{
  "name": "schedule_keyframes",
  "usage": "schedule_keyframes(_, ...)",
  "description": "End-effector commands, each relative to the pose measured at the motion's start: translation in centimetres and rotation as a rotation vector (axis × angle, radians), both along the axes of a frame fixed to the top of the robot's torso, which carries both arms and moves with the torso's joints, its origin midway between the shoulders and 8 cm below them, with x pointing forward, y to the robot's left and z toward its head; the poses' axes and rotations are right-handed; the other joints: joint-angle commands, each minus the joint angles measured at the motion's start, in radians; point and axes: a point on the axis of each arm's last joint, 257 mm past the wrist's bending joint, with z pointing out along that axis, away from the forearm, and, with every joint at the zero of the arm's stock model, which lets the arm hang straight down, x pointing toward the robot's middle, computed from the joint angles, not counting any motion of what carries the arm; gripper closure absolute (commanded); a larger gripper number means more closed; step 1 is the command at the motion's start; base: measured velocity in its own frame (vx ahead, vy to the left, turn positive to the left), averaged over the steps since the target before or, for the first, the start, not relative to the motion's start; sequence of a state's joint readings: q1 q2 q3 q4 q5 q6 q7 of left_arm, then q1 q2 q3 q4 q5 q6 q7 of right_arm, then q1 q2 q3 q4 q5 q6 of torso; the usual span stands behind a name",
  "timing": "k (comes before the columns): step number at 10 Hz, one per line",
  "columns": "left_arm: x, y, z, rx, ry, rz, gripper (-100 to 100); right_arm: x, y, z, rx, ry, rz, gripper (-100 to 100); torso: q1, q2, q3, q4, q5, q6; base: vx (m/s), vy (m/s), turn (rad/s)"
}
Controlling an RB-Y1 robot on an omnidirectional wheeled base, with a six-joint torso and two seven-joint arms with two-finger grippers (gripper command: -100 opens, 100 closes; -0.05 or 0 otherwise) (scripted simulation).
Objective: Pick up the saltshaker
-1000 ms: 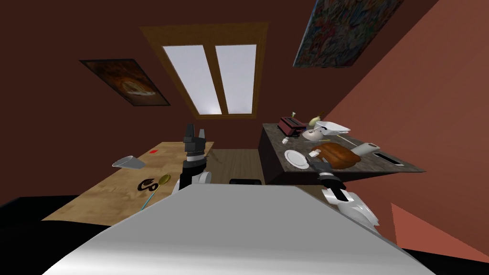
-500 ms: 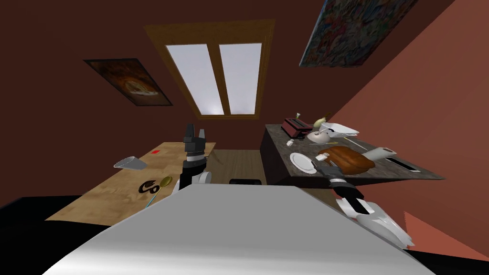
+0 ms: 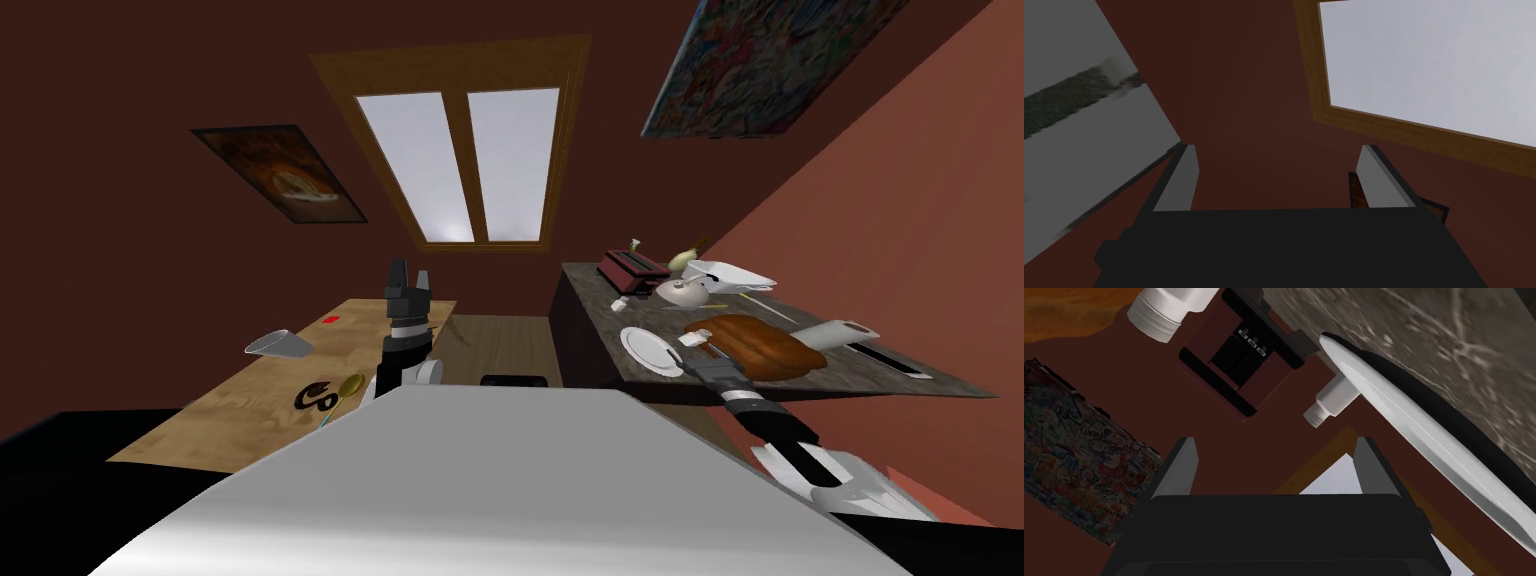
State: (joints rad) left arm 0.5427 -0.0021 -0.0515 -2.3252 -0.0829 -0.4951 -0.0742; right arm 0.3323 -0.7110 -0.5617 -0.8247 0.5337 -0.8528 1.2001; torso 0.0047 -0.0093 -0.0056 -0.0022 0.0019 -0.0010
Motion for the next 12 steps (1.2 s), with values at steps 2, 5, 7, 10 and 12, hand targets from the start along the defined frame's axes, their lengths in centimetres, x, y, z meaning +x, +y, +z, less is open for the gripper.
schedule_keyframes(2, 0.0, 0.0, 0.0, 0.000, 0.000, 0.000, 0, -2.8, -0.7, 0.3, -0.132, 0.119, 0.082, -100, 0.000, -0.001, 0.000, 0.000, 0.000, 0.000, 0.117, 0.094, 0.045)
schedule_keyframes(5, 0.0, 0.0, 0.0, 0.000, 0.000, 0.000, 0, -5.1, -1.3, 0.2, -0.222, 0.225, 0.148, -100, -0.004, 0.002, 0.001, 0.001, -0.001, 0.000, 0.072, 0.042, 0.039)
schedule_keyframes(7, 0.0, 0.0, 0.0, 0.000, 0.000, 0.000, 0, -6.7, -1.6, 0.0, -0.262, 0.287, 0.183, -100, -0.005, 0.002, 0.001, 0.000, -0.001, 0.000, 0.070, 0.025, 0.028)
schedule_keyframes(10, 0.0, 0.0, 0.0, 0.000, 0.000, 0.000, 0, -10.3, -2.3, -0.6, -0.369, 0.462, 0.294, -100, -0.005, 0.000, 0.000, 0.000, -0.001, 0.000, 0.108, 0.023, 0.059)
schedule_keyframes(12, 0.0, 0.0, 0.0, 0.000, 0.000, 0.000, 0, -12.8, -2.8, -1.0, -0.424, 0.578, 0.367, -100, -0.006, 0.000, 0.000, 0.000, -0.001, 0.000, 0.104, 0.001, 0.055)
